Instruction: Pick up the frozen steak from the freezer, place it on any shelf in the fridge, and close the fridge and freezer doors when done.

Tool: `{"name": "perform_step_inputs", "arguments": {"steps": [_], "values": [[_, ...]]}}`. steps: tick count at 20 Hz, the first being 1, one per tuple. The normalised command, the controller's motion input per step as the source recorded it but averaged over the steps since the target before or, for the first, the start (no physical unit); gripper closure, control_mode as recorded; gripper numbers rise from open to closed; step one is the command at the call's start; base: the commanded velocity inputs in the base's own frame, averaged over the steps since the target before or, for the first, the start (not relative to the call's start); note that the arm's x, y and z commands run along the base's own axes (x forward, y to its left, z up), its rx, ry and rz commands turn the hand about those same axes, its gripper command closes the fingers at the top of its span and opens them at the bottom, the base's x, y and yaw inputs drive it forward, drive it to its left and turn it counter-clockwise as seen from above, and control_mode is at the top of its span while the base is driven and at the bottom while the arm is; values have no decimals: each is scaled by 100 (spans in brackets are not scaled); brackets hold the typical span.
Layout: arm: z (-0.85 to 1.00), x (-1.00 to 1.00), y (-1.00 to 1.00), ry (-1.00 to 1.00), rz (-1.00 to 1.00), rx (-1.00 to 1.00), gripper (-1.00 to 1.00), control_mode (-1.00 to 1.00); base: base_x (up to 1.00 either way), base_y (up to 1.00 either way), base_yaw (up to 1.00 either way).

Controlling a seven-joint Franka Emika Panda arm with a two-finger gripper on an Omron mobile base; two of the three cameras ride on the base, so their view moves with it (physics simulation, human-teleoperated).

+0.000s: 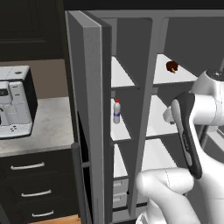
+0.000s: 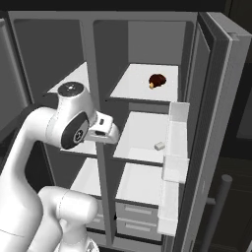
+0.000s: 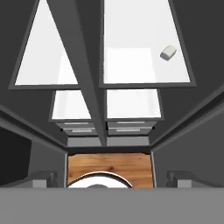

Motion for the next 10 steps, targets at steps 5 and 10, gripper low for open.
{"name": "perform_step_inputs", "arguments": {"steps": [5,10], "values": [[-11,0,58,-1,0,0,-100,-100,0,0,0],[0,0,47,0,0,0,-100,-100,0,0,0]]}}
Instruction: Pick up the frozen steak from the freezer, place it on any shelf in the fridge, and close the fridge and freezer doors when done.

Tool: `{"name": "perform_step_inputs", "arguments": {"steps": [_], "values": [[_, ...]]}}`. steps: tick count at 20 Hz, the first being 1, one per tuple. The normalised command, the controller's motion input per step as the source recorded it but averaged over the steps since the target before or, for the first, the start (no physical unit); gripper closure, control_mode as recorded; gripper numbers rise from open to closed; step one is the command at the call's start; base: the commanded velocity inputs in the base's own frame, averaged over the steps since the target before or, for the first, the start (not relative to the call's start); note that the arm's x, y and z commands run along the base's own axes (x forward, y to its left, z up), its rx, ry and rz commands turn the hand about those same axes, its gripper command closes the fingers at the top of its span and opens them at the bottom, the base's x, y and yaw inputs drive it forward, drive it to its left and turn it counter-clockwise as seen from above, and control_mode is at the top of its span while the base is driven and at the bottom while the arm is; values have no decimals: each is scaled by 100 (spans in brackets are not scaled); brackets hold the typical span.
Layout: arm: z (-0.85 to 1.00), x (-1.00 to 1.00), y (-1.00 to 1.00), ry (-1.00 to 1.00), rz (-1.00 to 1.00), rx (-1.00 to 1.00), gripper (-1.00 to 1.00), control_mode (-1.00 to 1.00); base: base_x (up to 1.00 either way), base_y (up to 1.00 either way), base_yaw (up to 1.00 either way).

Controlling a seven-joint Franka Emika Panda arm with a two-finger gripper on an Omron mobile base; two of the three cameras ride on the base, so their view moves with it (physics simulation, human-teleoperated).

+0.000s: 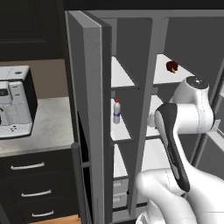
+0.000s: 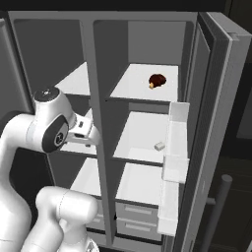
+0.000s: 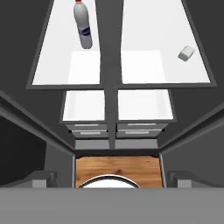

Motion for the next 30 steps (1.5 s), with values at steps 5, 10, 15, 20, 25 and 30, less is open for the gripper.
{"name": "perform_step_inputs", "arguments": {"steps": [5,10,15,20,25,30], "values": [[0,0,0,0,0,0,-100,-100,0,0,0],[0,0,-3,0,0,0,-100,100,0,-28,0],[0,0,0,0,0,0,-100,100,-4,-24,0],[0,0,0,0,0,0,-100,100,-38,-2,0],[0,0,0,0,0,0,-100,100,-57,0,0],[0,0,0,0,0,0,-100,100,-56,0,0]]}}
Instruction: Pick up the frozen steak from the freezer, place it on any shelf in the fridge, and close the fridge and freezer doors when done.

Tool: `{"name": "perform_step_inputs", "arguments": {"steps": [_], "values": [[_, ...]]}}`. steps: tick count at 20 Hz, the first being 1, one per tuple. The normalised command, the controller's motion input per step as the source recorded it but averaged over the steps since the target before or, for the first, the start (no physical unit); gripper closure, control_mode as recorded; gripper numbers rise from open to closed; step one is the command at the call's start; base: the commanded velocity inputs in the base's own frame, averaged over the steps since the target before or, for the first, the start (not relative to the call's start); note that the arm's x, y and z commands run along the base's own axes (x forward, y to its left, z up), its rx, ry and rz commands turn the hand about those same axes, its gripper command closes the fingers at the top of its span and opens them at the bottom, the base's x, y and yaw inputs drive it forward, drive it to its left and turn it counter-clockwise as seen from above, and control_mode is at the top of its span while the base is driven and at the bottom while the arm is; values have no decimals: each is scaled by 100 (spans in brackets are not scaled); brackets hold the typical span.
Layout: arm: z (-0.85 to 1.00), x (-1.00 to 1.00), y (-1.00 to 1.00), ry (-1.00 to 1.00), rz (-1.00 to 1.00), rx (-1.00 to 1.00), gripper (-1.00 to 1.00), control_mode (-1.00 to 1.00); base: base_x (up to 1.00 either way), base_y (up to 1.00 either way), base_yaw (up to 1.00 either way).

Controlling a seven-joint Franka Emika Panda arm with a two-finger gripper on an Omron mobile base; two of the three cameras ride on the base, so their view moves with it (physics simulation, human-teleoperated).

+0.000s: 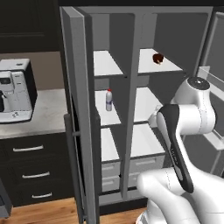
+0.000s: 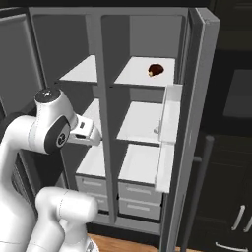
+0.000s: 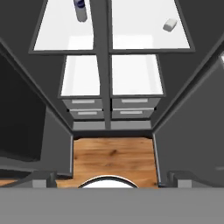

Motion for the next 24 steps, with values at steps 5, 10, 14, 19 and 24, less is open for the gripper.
{"name": "perform_step_inputs", "arguments": {"steps": [5,10,14,19,24], "values": [[0,0,0,0,0,0,-100,100,-53,0,0],[0,0,0,0,0,0,-100,100,-51,0,0],[0,-13,0,0,0,0,-100,-100,-19,0,0],[0,-28,0,-1,0,0,-100,-100,0,0,0],[0,-51,6,-9,2,0,-100,-100,0,0,0]]}}
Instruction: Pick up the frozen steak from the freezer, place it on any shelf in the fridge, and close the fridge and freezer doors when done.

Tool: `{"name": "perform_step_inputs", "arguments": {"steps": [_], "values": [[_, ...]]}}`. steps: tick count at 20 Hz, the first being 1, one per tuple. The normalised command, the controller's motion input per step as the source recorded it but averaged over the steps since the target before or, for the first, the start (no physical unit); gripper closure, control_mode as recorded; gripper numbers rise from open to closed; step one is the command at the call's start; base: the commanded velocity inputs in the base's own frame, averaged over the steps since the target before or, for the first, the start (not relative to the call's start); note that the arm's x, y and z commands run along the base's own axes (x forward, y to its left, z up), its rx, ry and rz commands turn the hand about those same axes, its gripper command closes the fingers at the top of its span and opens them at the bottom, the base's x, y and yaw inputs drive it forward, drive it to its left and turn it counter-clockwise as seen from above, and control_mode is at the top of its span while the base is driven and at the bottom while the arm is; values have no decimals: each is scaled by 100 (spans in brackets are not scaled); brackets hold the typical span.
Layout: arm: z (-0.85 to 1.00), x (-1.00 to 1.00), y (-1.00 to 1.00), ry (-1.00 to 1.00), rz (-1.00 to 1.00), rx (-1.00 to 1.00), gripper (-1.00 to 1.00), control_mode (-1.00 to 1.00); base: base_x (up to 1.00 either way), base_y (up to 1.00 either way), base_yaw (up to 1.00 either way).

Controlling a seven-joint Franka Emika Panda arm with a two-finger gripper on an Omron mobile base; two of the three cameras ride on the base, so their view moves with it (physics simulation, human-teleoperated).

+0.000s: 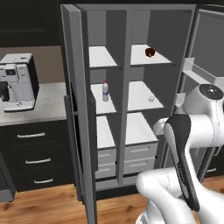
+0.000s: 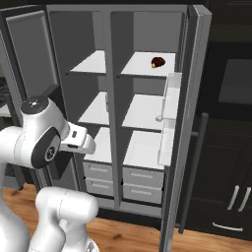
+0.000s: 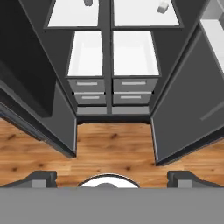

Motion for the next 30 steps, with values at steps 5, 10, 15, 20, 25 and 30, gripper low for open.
{"name": "perform_step_inputs", "arguments": {"steps": [5,10,15,20,25,30], "values": [[0,-94,50,-11,9,4,-100,-100,0,0,0],[0,-72,100,-17,2,4,-100,-100,0,0,0],[0,-50,100,-20,0,7,-100,-100,0,0,0],[0,-24,100,-21,0,5,-100,-100,0,0,0],[0,-2,100,-21,-1,3,-100,-100,0,0,0],[0,39,100,-25,-13,0,-100,-100,0,0,0]]}}
